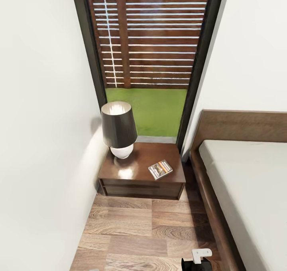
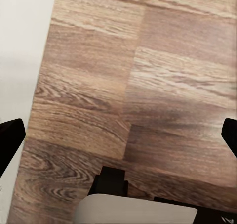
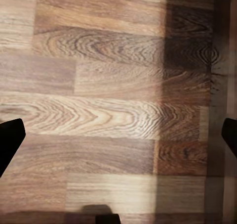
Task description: In the bedroom, move the book from the bed onto either nightstand, and place the two sandals side by side next to the bed.
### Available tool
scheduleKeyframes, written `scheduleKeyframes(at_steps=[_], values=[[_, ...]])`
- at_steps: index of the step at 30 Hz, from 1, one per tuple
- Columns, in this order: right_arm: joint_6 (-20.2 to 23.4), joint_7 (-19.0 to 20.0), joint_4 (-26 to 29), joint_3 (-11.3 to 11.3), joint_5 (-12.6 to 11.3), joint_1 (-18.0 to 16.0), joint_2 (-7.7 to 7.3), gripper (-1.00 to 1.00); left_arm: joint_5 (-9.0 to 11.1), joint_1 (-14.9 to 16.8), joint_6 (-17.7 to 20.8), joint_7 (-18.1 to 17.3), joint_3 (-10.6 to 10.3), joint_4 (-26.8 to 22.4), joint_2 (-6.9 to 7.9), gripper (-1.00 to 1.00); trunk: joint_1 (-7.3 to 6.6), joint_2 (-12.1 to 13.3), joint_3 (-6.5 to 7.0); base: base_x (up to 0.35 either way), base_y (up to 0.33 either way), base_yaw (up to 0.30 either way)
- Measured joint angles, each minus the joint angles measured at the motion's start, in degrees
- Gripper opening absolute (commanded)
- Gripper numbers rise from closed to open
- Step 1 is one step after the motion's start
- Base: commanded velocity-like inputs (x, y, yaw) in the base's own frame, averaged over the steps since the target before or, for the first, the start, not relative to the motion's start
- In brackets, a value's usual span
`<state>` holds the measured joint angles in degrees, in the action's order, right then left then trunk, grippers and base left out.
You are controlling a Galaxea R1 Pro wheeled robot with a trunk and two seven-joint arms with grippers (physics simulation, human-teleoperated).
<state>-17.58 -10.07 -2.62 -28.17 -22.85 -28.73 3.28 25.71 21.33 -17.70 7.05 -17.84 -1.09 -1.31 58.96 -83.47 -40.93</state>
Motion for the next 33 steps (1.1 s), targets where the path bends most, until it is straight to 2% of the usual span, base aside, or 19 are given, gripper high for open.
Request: scheduleKeyframes(at_steps=[9, 23, 33], values=[[0.0, 0.0, 0.04, 0.0, 0.0, 0.0, 0.0, 1.0, -0.19, -0.38, 0.04, -0.32, -0.1, 0.0, -0.29, 1.0, -1.98, 3.61, 1.62, 0.0, 0.0, 0.0], [0.0, 0.0, 0.02, 0.0, 0.0, 0.01, 0.0, 1.0, -0.13, -0.77, 0.05, -0.34, -0.05, -0.03, 0.05, 1.0, -5.05, 9.23, 4.13, 0.0, 0.0, 0.0], [0.0, 0.0, 0.03, 0.0, 0.0, 0.03, 0.0, 1.0, -0.11, -1.85, -0.04, 0.21, -0.04, -0.14, 0.87, 1.0, -5.06, 9.24, 4.14, 0.0, 0.0, 0.0]])
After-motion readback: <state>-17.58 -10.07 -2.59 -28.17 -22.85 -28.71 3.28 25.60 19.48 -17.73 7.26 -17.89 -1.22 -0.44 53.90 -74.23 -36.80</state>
